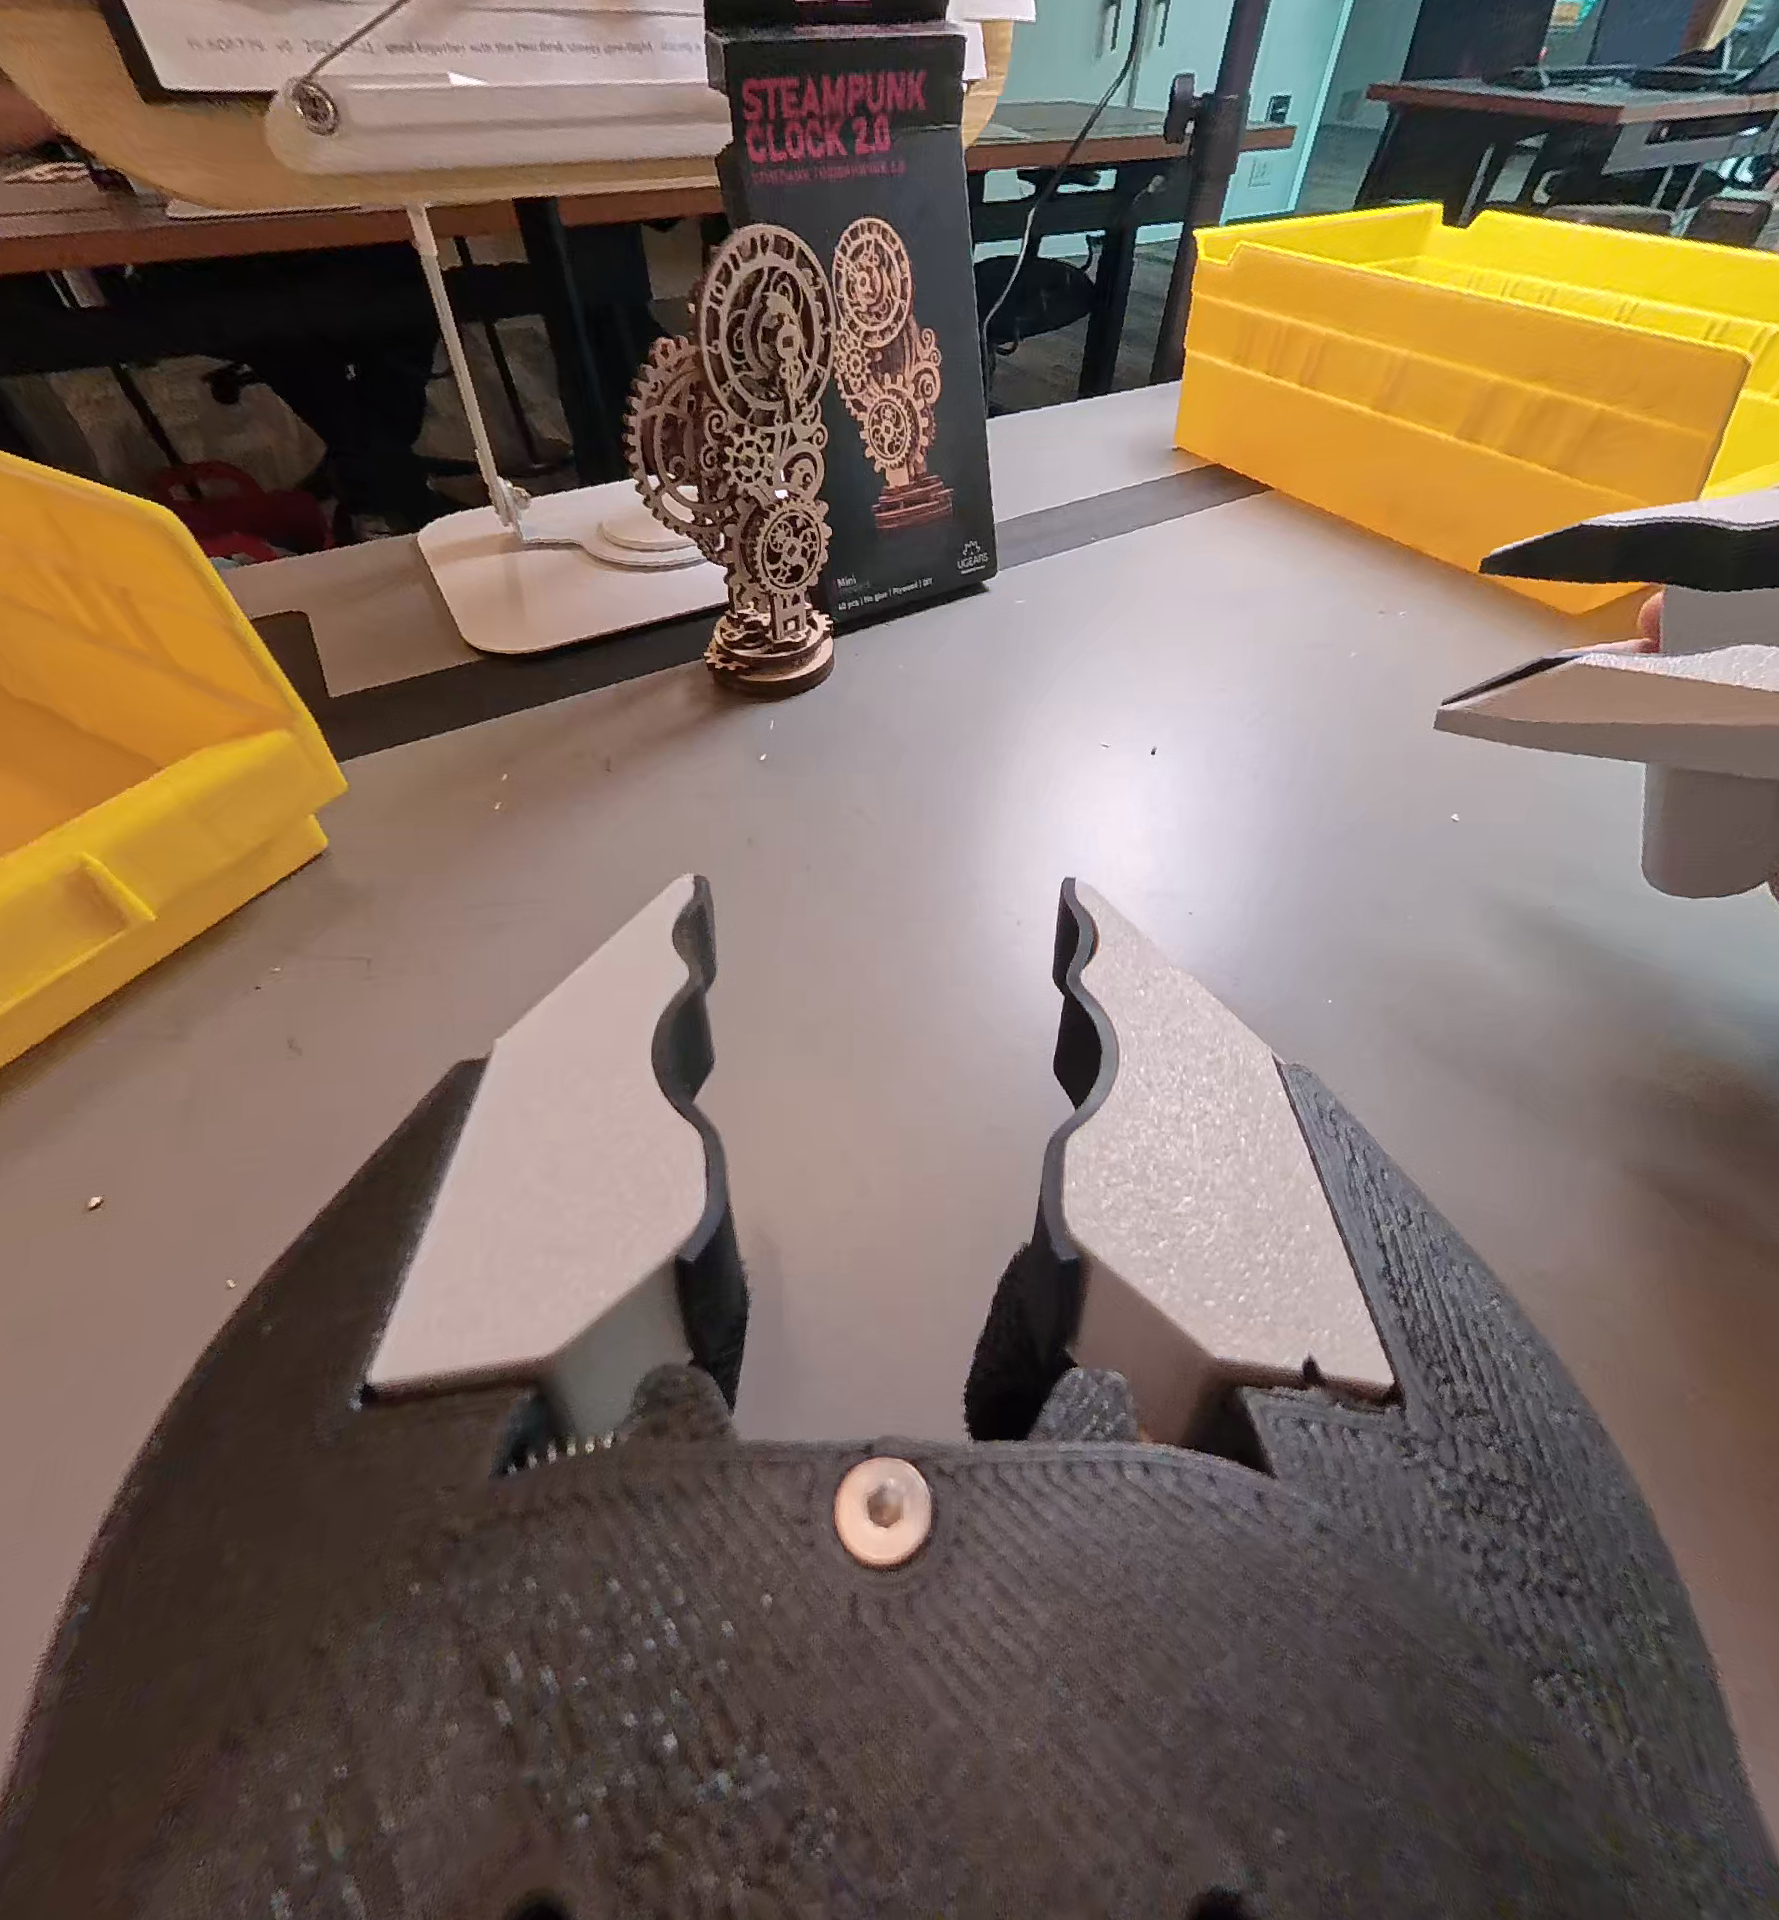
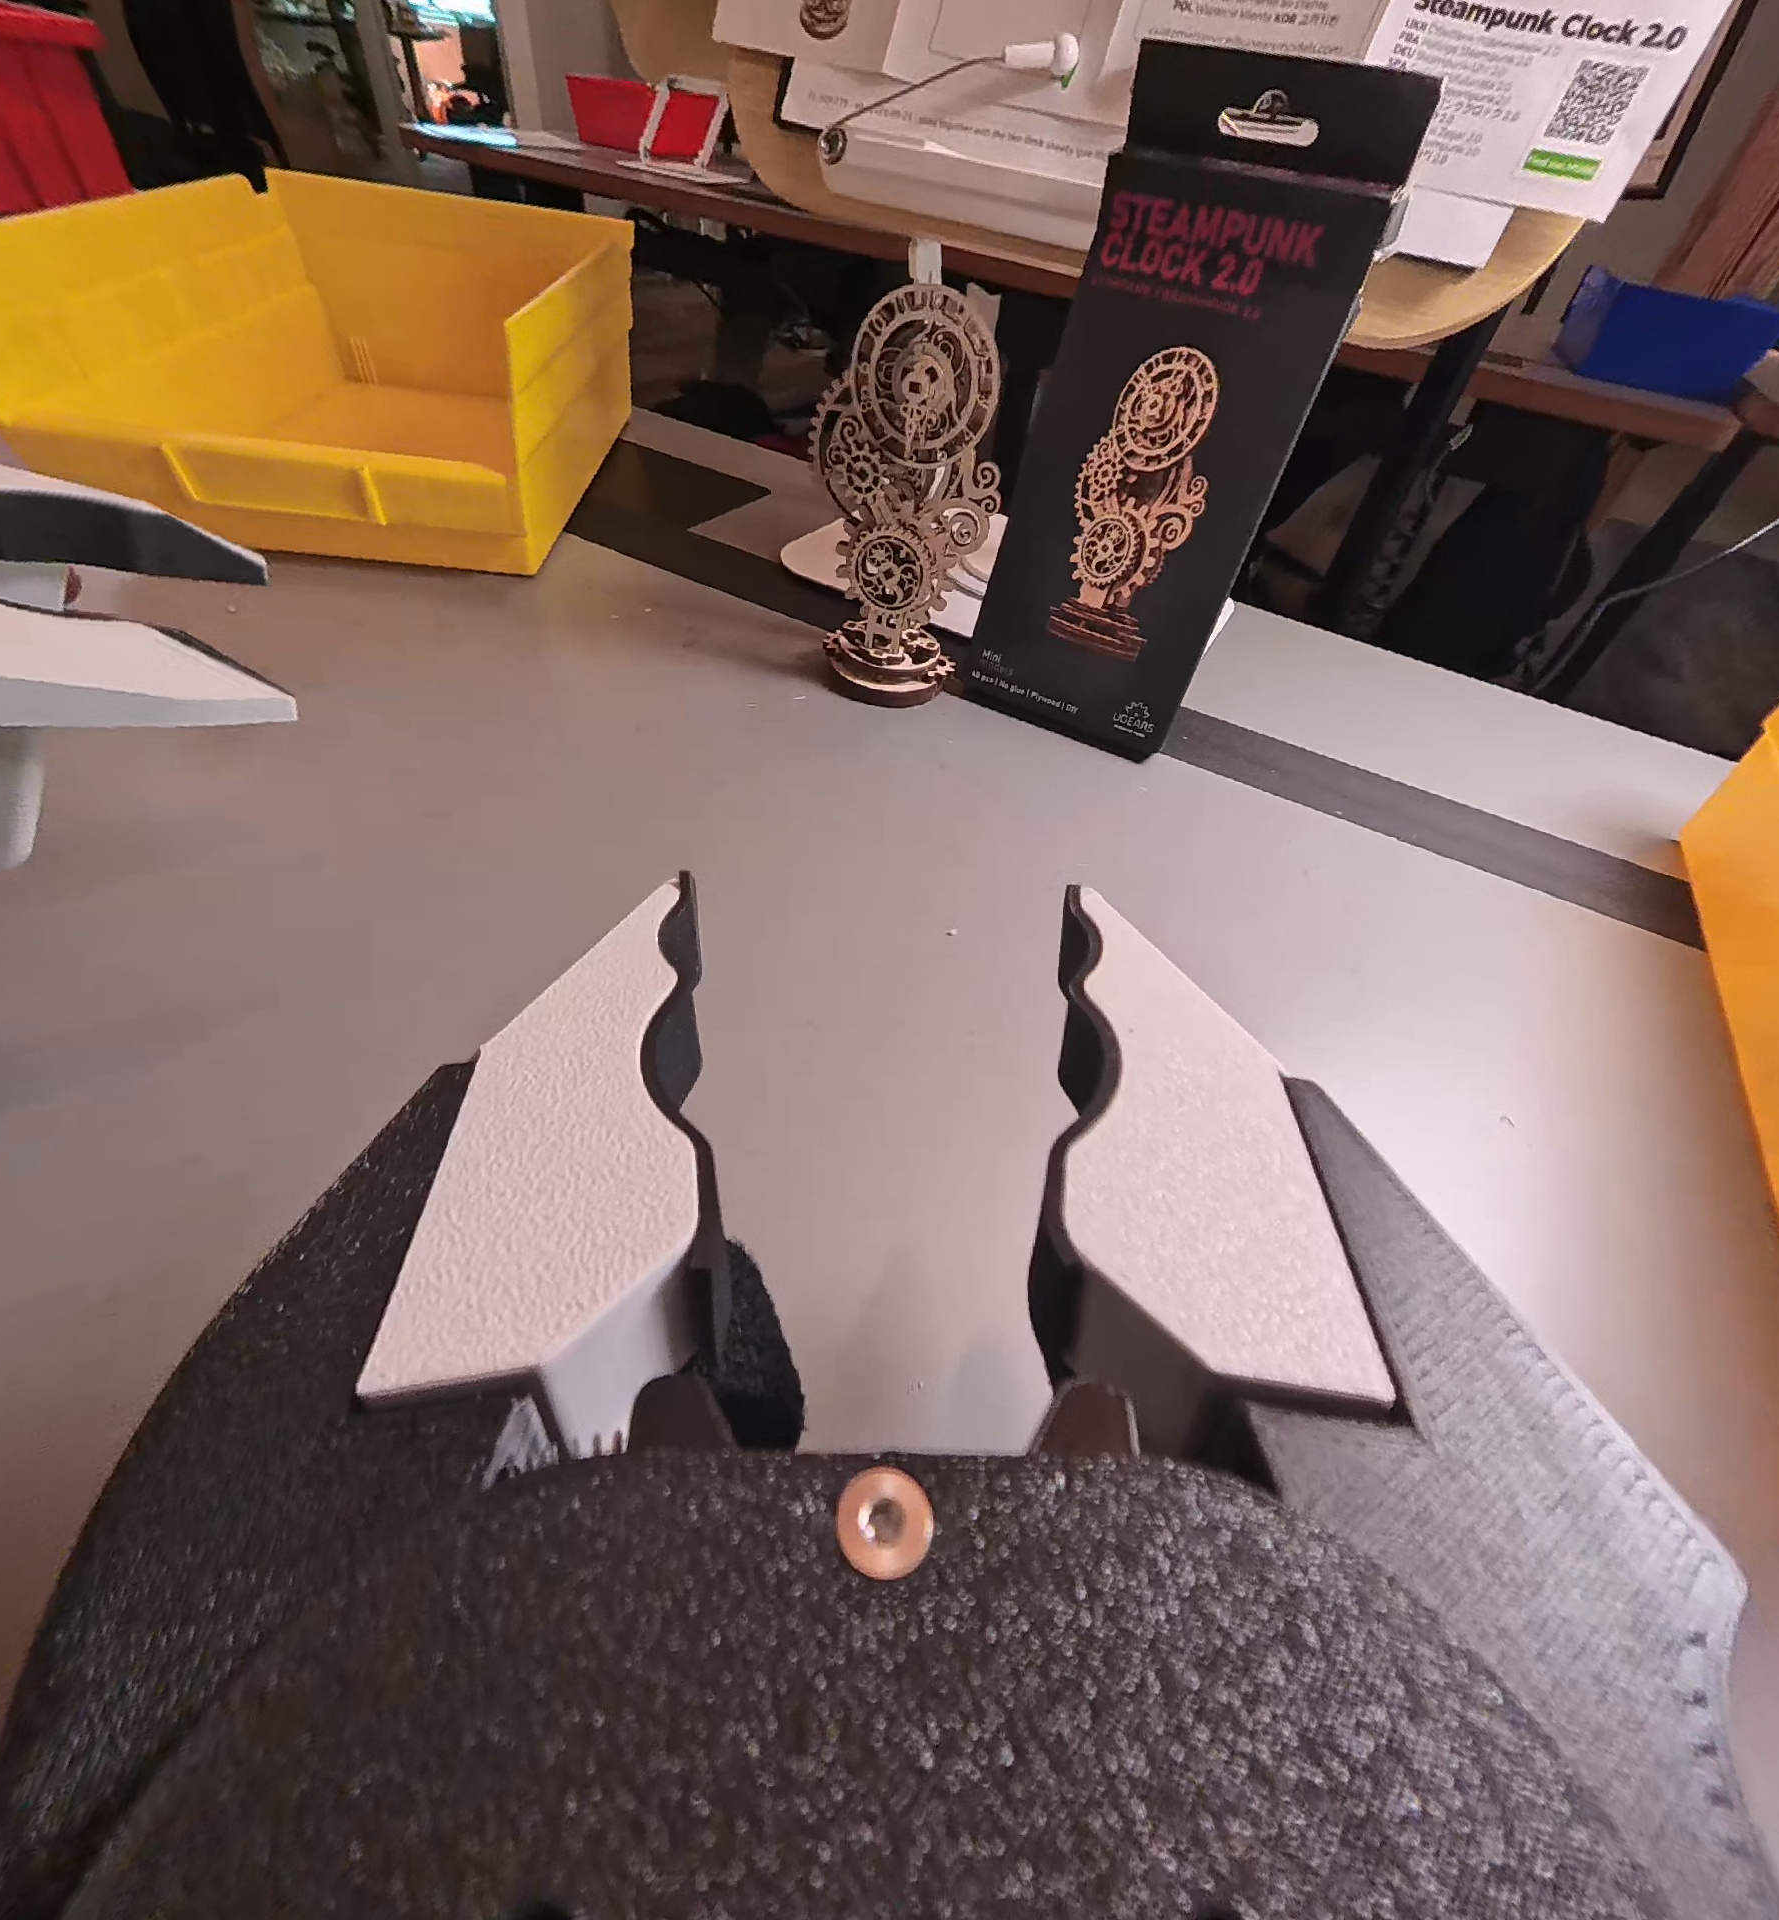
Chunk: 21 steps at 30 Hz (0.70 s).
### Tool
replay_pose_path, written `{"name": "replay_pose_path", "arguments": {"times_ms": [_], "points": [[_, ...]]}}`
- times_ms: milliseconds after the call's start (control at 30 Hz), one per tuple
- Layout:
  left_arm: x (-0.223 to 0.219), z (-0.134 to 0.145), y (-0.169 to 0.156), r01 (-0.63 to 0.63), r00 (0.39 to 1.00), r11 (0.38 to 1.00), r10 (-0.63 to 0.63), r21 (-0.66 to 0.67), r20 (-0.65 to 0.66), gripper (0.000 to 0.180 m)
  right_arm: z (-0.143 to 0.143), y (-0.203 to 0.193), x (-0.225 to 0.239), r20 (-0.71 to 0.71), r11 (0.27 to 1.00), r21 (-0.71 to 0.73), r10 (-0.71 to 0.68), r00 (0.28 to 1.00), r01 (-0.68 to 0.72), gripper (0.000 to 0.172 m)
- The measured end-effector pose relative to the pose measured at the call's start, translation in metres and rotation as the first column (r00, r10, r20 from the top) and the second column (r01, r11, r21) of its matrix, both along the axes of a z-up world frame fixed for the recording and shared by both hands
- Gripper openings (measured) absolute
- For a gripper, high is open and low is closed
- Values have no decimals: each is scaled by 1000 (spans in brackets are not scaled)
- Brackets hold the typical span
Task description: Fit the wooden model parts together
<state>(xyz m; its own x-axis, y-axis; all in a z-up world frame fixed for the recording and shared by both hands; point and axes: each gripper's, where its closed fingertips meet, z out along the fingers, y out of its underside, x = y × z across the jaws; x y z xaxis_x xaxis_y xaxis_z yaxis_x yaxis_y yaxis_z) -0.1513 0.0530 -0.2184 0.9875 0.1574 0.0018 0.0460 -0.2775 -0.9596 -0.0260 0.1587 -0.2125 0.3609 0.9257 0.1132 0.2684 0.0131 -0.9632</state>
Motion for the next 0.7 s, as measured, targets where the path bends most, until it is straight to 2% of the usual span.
{"name": "replay_pose_path", "arguments": {"times_ms": [467,700], "points": [[-10,-11,1,-6,997,1000,8,-21,77,62,-1,3,1,-14,998,-61,4,1000,-5,63],[-8,0,0,-12,999,1000,11,16,31,65,-1,6,3,-1,998,-52,-24,1000,24,63]]}}
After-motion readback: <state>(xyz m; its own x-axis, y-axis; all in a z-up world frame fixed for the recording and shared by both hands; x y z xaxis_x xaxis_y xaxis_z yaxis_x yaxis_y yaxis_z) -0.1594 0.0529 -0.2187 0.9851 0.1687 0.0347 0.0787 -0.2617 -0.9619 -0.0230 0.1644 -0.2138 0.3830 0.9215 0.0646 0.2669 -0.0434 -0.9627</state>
